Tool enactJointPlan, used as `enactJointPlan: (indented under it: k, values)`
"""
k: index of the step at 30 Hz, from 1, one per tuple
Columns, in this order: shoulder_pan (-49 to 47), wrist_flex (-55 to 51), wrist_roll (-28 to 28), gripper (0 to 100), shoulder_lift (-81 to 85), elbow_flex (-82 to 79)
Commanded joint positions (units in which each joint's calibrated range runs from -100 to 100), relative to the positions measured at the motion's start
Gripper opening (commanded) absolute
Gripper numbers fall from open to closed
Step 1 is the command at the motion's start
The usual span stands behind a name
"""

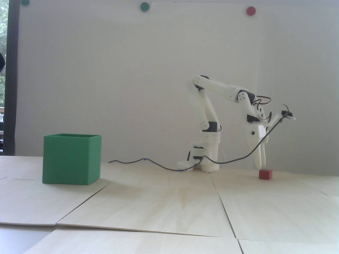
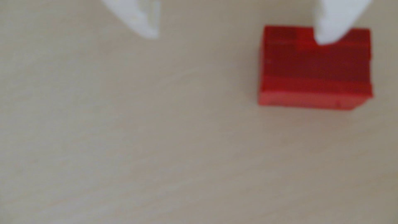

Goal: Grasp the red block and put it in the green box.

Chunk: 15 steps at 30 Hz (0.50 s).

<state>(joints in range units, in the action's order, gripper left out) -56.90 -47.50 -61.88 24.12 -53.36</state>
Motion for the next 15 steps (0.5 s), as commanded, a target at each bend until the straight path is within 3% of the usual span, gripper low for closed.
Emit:
enactJointPlan:
  k: [1, 15]
  values:
    - [0.5, 1.4, -0.1, 26, -0.3, 0.2]
    - [0.7, 1.3, 0.0, 26, -0.3, -0.1]
